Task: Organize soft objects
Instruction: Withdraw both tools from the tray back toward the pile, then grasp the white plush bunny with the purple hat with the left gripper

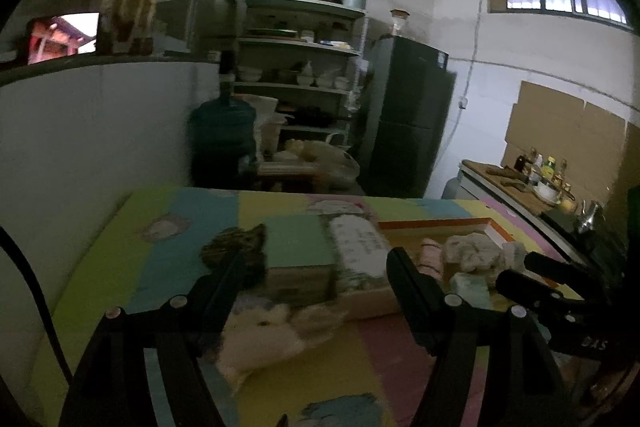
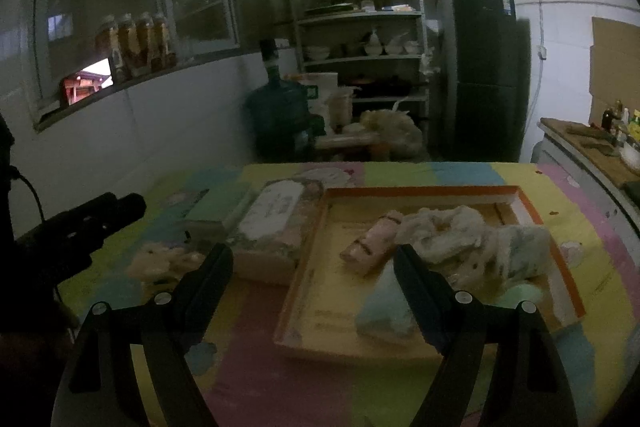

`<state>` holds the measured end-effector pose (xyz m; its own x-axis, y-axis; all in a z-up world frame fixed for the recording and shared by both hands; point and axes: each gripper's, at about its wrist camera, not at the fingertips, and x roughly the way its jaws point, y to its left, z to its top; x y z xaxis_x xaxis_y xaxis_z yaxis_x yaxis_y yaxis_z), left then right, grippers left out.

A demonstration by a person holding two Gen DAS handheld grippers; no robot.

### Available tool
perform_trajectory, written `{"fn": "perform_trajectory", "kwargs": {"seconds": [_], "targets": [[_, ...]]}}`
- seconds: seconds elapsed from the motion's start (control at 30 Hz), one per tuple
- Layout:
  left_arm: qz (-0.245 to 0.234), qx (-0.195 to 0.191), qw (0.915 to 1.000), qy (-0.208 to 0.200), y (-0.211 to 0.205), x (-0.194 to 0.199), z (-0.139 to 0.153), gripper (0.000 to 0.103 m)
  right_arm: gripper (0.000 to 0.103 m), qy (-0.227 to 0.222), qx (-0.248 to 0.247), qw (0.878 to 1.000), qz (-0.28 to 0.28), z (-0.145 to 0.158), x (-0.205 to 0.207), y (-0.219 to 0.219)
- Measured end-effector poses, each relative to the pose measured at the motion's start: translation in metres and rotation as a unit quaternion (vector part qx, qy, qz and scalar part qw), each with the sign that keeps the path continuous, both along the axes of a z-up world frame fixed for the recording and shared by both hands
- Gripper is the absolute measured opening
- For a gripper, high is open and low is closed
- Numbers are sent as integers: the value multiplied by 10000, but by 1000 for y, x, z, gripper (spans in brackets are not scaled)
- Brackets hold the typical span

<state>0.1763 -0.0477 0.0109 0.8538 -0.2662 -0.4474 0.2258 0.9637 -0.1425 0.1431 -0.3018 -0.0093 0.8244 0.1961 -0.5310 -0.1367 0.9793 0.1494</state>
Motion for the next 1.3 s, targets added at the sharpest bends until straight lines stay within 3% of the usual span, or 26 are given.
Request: {"fn": "perform_trajectory", "kwargs": {"seconds": [0.3,0.63,0.93,1.13,1.3], "targets": [[184,-208,9995,115,54,-2,-16,73,84,-138,-93,9999,35,-7,-8,46],[-67,-317,9990,320,80,2,-41,73,84,77,-53,9997,223,-29,0,77],[-783,12,9965,289,62,14,-55,73,84,216,-29,9995,246,-40,11,84],[-671,27,9965,499,41,35,-58,73,84,261,-12,9995,201,-43,16,83],[-516,-29,9943,931,33,50,-77,73,84,302,-17,9993,201,-46,20,80]]}}
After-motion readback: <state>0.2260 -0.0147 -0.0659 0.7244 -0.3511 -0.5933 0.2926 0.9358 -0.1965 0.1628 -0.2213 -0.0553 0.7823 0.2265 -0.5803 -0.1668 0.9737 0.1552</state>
